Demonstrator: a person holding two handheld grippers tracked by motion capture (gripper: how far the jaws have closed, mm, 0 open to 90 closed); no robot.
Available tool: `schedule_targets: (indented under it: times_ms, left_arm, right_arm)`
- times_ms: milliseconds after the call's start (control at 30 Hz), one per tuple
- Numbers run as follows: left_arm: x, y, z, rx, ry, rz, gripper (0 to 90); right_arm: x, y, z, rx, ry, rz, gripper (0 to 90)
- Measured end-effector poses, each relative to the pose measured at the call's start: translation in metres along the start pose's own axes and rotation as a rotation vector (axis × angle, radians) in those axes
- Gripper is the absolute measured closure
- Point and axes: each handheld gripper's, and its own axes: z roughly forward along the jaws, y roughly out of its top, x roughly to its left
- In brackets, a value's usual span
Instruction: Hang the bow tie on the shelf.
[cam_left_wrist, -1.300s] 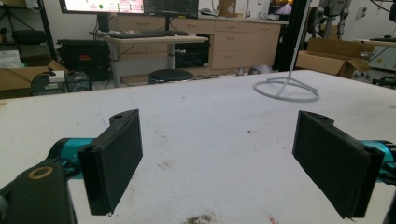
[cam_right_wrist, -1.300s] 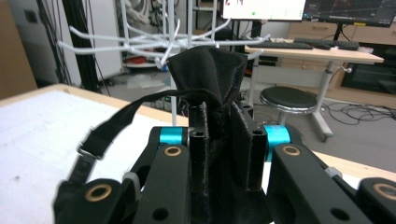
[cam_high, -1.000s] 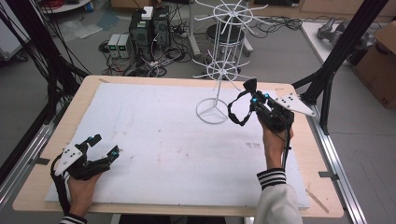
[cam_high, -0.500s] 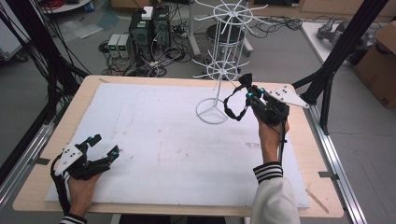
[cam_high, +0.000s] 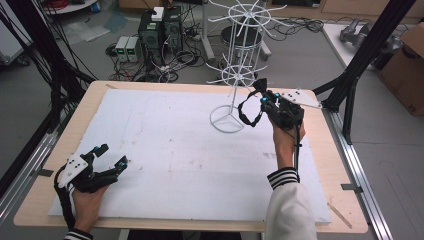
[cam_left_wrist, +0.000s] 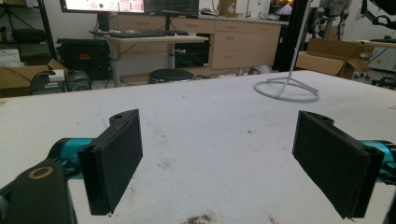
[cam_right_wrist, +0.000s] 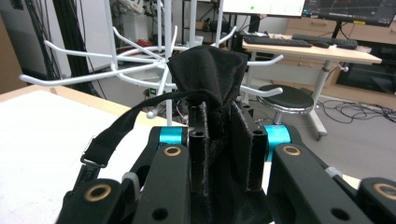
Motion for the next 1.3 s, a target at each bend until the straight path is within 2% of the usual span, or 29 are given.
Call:
schedule_targets:
  times_ms: [433, 633, 767, 867, 1000, 1067, 1100, 1300]
  left_arm:
    - [0.000, 0.000, 0.000, -0.001, 0.000, -0.001, 16.3]
    - [0.000, 0.000, 0.000, 0.001, -0.001, 0.000, 16.3]
    - [0.000, 0.000, 0.000, -0.001, 0.000, 0.000, 16.3]
    - [0.000, 0.000, 0.000, -0.001, 0.000, 0.001, 16.3]
    - [0.000, 0.000, 0.000, -0.002, 0.001, 0.001, 16.3]
    - [0.000, 0.000, 0.000, -0.001, 0.001, 0.001, 16.3]
    - [0.000, 0.000, 0.000, -0.001, 0.001, 0.001, 16.3]
    - [0.000, 0.000, 0.000, -0.001, 0.001, 0.003, 16.3]
  right_arm:
    - [-0.001, -0.005, 0.010, 0.046, 0.020, 0.011, 75.6]
    - [0.000, -0.007, 0.012, 0.060, 0.014, -0.005, 71.7]
    - [0.000, -0.007, 0.012, 0.070, 0.004, -0.007, 61.8]
    - [0.000, -0.008, 0.012, 0.083, -0.010, 0.009, 41.8]
    - [0.000, -0.012, 0.013, 0.169, -0.006, -0.001, 18.2]
    - [0.002, -0.014, 0.012, 0.196, -0.003, -0.006, 11.6]
    - [0.003, -0.015, 0.009, 0.202, 0.000, -0.005, 11.3]
    - [0.013, -0.022, -0.011, 0.193, 0.087, 0.028, 1.1]
